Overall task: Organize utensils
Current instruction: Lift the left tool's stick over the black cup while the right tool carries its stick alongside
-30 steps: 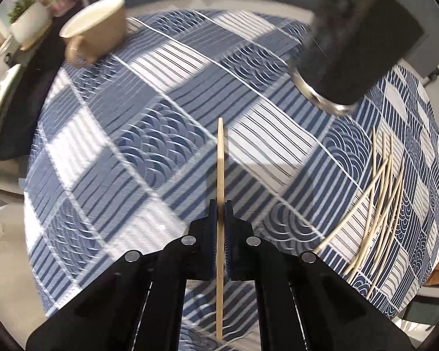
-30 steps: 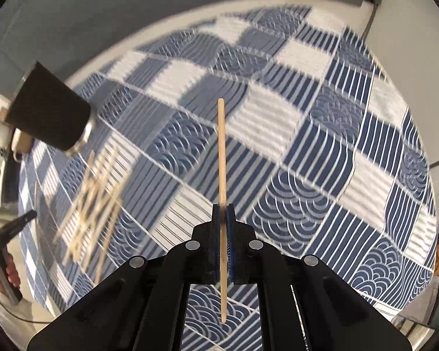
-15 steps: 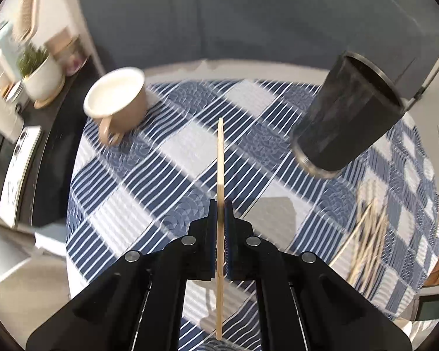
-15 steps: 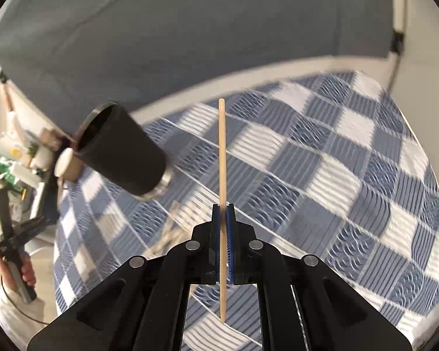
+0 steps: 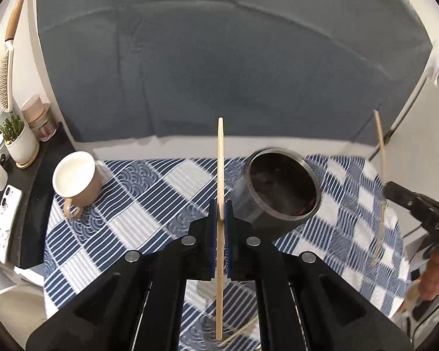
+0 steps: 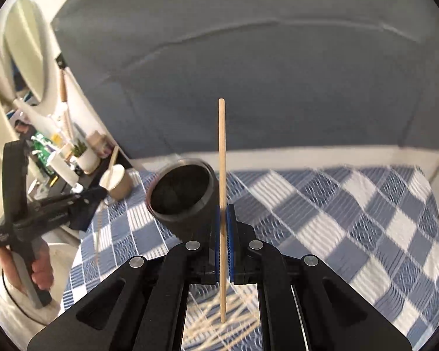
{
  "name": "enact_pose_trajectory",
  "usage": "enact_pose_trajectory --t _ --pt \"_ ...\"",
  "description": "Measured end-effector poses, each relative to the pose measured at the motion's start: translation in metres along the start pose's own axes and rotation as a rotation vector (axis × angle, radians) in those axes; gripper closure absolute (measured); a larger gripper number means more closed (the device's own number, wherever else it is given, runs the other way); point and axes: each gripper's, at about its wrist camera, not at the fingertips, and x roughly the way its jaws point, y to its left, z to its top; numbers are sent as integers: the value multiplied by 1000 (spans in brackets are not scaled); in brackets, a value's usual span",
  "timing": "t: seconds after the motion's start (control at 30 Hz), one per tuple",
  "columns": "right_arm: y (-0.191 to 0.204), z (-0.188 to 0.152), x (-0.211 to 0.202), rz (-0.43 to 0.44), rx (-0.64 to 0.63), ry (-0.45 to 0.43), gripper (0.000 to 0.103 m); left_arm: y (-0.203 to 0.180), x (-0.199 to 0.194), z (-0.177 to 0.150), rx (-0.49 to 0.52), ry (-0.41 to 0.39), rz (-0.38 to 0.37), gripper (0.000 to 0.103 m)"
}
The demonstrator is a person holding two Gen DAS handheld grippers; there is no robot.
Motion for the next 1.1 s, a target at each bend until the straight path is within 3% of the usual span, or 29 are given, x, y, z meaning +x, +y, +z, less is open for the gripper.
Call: enact_pose_trajectory --t 0.3,0.47,0.7,1.1 --pt "22 51 6 113 -31 -146 99 -21 -10 37 -27 -113 -93 98" --pt "29 66 20 125 -11 -208 99 -19 -6 62 -73 -195 -188 98" --pt "35 62 60 109 7 -257 99 -25 20 82 -15 -295 -322 98" --pt "24 27 94 59 53 -300 99 -33 83 65 93 -293 -452 98"
